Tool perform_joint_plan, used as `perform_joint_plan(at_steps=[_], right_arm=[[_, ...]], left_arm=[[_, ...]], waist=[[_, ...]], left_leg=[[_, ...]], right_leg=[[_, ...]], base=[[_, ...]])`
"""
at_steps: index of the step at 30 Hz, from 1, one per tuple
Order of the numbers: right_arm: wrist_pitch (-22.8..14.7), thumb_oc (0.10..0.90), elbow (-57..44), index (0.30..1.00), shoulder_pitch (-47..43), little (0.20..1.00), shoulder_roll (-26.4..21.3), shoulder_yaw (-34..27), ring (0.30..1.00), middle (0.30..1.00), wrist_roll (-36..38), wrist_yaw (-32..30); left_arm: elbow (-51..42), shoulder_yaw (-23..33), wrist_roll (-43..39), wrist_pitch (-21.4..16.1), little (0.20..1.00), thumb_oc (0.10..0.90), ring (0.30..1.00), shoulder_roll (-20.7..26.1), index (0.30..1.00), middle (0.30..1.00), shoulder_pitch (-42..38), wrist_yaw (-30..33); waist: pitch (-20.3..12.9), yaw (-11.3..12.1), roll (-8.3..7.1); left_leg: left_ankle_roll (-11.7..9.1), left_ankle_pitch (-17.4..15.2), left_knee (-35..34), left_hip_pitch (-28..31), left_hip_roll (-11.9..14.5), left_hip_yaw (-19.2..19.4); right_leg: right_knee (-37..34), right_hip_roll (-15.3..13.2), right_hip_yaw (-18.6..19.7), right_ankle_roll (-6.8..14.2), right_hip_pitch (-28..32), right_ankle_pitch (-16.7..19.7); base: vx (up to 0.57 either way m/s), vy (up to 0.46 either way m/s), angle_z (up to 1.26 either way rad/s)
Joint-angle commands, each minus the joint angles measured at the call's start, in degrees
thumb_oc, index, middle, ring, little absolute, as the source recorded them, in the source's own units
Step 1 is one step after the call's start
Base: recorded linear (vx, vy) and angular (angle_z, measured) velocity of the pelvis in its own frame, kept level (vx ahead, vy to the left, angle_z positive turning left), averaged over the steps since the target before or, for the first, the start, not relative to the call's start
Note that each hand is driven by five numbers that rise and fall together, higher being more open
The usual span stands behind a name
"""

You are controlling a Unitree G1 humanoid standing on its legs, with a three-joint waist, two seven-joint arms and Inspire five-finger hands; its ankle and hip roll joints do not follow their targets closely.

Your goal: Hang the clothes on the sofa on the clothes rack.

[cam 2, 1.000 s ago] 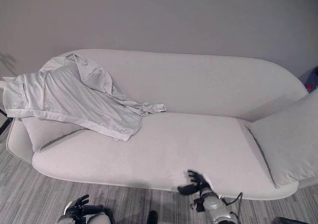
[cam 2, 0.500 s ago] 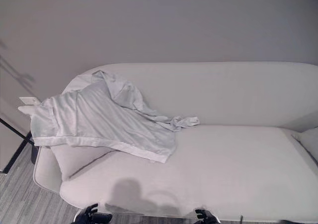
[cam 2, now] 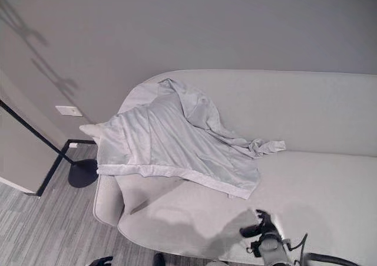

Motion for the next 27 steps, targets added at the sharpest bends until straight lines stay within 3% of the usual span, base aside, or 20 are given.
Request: perform_joint_plan(at_steps=[1,5,7,12,14,17,19,20,22,23,24,27], right_arm=[[-2.1,0.8,-7.4,0.9,-2.6,0.9,-7.6,-3.7,0.9,0.9,-3.5,-7.4],[-4.6,0.8,-14.4,0.9,-1.6,0.9,-8.9,-5.8,0.9,0.9,-4.5,-7.4],[-9.2,0.8,-16.8,0.9,-3.2,0.9,-9.8,-6.8,0.9,0.9,0.2,-4.4],[-13.4,0.8,-19.3,0.9,-10.5,0.9,-12.7,-5.2,0.9,0.9,7.5,-0.9],[-16.7,0.8,-20.0,0.9,-19.0,0.9,-14.9,-2.6,0.9,0.9,19.1,4.5],[-19.6,0.8,-15.9,0.9,-27.9,0.9,-16.8,-2.0,0.9,0.9,27.7,5.4],[-20.2,0.8,-14.1,0.9,-32.4,0.9,-18.4,-1.6,0.9,0.9,31.2,5.1],[-20.2,0.8,-14.0,0.9,-32.6,0.9,-18.5,-1.5,0.9,0.9,31.3,5.1],[-21.4,0.8,-11.7,0.9,-38.9,0.9,-21.7,-0.5,0.9,0.9,35.4,5.1],[-21.4,0.8,-11.6,0.9,-38.9,0.9,-21.7,-0.5,0.9,0.9,35.4,5.1],[-21.5,0.8,-11.2,0.9,-41.9,0.9,-23.7,1.2,0.9,0.9,36.2,5.4],[-21.0,0.8,-9.4,0.9,-45.0,0.9,-25.4,4.4,0.9,0.9,36.5,6.9]], left_arm=[[2.3,1.1,-1.2,-1.0,0.9,0.8,0.9,-1.7,0.9,0.9,-1.4,0.2],[4.2,2.9,0.3,-0.8,0.9,0.8,0.9,-1.7,0.9,0.9,0.0,0.0],[4.7,2.3,2.8,-0.9,0.9,0.8,0.9,-1.2,0.9,0.9,0.5,-0.6],[2.6,-0.8,4.4,-2.0,0.9,0.8,0.9,0.5,0.9,0.9,-0.3,-0.6],[1.2,-4.7,4.5,-3.1,0.9,0.8,0.9,1.3,0.9,0.9,-0.9,-1.1],[-0.1,-8.9,5.6,-4.3,0.9,0.8,0.9,1.9,0.9,0.9,-0.2,-1.8],[-1.2,-11.2,6.8,-4.8,0.9,0.8,0.9,2.3,0.9,0.9,0.9,-1.9],[-1.2,-11.2,6.8,-4.8,0.9,0.8,0.9,2.2,0.9,0.9,0.9,-1.9],[-2.1,-13.7,8.2,-5.2,0.9,0.8,0.9,2.3,0.9,0.9,2.6,-2.1],[-2.1,-13.7,8.2,-5.2,0.9,0.8,0.9,2.3,0.9,0.9,2.6,-2.1],[-2.3,-15.0,9.1,-5.3,0.9,0.8,0.9,2.3,0.9,0.9,3.4,-2.3],[-3.2,-16.9,10.6,-5.8,0.9,0.8,0.9,2.7,0.9,0.9,3.8,-2.4]], waist=[[0.7,0.6,-1.12],[-0.1,1.4,-1.66],[0.1,1.9,-1.82],[3.1,3.2,-0.53],[6.5,4.1,2.44],[8.1,5.3,5.79],[8.6,6.3,7.5],[8.5,6.3,7.56],[8.8,7.7,9.82],[8.7,7.7,9.83],[8.9,8.3,11.11],[9.6,9.0,12.58]], left_leg=[[-3.4,-1.2,0.2,-0.8,3.4,0.5],[-3.9,-1.2,0.2,-0.3,4.2,0.8],[-4.4,-0.9,0.2,-0.3,4.5,0.2],[-5.2,0.6,0.2,-4.3,4.6,-1.5],[-6.0,2.2,0.2,-9.3,4.5,-2.9],[-6.4,4.0,0.2,-14.5,4.3,-3.2],[-6.7,4.6,0.2,-16.3,4.3,-3.3],[-6.7,4.6,0.2,-16.4,4.4,-3.3],[-7.3,5.5,0.2,-19.2,4.3,-3.4],[-7.3,5.5,0.2,-19.2,4.3,-3.4],[-7.6,5.6,0.2,-20.4,4.1,-3.7],[-7.8,5.9,0.2,-21.8,3.6,-4.1]], right_leg=[[-1.6,0.6,2.4,0.8,3.6,-0.3],[-4.7,0.5,2.4,1.4,5.4,0.8],[-5.5,0.4,1.4,1.7,6.2,0.7],[-5.5,0.1,0.6,1.9,4.1,1.0],[-4.8,-0.5,0.7,1.8,-0.9,1.2],[-3.6,-1.5,1.0,1.8,-6.1,1.3],[-3.1,-1.8,1.0,1.8,-8.0,1.2],[-3.0,-1.8,1.1,1.8,-8.1,1.1],[-2.9,-2.3,0.8,2.1,-10.5,1.2],[-2.9,-2.3,0.8,2.1,-10.5,1.2],[-2.4,-2.7,0.8,2.1,-11.5,1.1],[-1.5,-3.5,0.5,2.3,-12.6,0.7]], base=[[0.07,-0.084,-0.16],[0.08,-0.076,-0.24],[0.08,-0.112,-0.02],[-0.09,-0.08,0.11],[-0.28,-0.011,0.29],[-0.12,0.039,0.08],[-0.04,0.024,0.14],[-0.03,0.019,0.13],[-0.03,0.023,0.06],[-0.01,0.027,0.16],[-0.01,0.019,0.17],[0.01,0.013,0.09]])
